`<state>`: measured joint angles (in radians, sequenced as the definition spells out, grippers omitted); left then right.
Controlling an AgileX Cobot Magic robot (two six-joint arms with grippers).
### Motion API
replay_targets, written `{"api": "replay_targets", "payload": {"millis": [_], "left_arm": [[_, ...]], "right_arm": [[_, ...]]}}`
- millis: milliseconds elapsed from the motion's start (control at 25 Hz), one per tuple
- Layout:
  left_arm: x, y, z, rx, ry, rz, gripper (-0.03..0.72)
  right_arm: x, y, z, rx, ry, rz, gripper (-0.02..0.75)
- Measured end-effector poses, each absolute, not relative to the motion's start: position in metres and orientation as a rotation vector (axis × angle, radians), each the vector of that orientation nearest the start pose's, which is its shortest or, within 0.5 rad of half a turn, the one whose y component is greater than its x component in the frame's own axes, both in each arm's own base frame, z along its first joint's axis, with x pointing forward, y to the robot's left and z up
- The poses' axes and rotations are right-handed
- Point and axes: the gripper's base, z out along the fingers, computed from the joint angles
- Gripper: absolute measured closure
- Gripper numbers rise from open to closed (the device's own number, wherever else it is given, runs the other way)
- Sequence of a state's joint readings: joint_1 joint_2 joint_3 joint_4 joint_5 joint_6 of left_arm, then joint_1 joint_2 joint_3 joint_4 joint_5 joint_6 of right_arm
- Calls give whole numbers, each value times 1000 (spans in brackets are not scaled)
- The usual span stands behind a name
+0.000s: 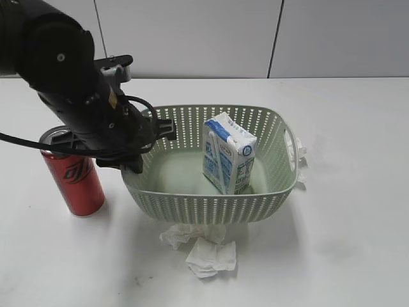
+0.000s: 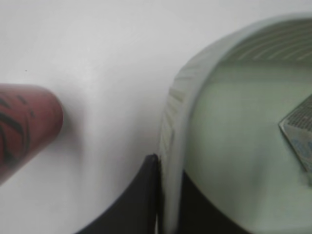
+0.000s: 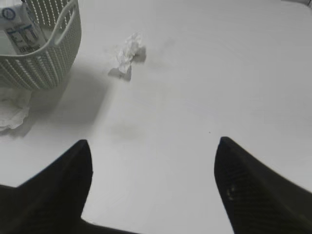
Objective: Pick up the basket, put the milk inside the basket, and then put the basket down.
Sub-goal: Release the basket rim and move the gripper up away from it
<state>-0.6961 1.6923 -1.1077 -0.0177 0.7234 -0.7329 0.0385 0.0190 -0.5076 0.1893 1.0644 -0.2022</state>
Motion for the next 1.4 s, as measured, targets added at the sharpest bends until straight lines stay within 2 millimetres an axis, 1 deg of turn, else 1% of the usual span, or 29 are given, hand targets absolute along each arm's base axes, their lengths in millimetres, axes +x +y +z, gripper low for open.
{"api": "replay_targets", "payload": {"millis": [160,240,320,400,480,560,640,720,840,960,1080,1200,1320,1400], "left_arm": [[258,-217,216,-69,2858,-356,678],[261,-219,223,-58,2845,-358,678],[268,-223,236,-50,2805,-383,678],[278,-225,251,-52,2759,-399,678],[292,-225,264,-81,2724,-419,678],[308,-224,271,-66,2699,-414,678],[326,-224,272,-57,2687,-396,678],[340,-225,270,-60,2694,-380,678],[361,-231,258,-51,2705,-359,678],[376,-239,233,-45,2739,-329,678],[383,-243,208,-37,2780,-296,678],[386,-245,191,-21,2802,-268,678],[389,-246,185,10,2791,-265,673],[389,-247,186,15,2781,-271,644]], "right_arm": [[-8,14,280,-249,2005,121,146],[-8,14,280,-247,2005,122,146],[-8,14,280,-245,2006,122,146],[-8,14,280,-244,2006,122,146],[-8,14,280,-243,2006,121,146],[-8,14,280,-243,2005,122,146],[-8,14,280,-243,2005,121,146],[-8,14,280,-243,2005,121,146],[-8,14,280,-243,2005,120,146],[-8,14,280,-243,2005,120,146],[-8,14,280,-243,2005,120,146],[-8,14,280,-242,2004,120,146],[-8,14,280,-242,2004,120,146],[-8,14,280,-242,2004,120,146]]}}
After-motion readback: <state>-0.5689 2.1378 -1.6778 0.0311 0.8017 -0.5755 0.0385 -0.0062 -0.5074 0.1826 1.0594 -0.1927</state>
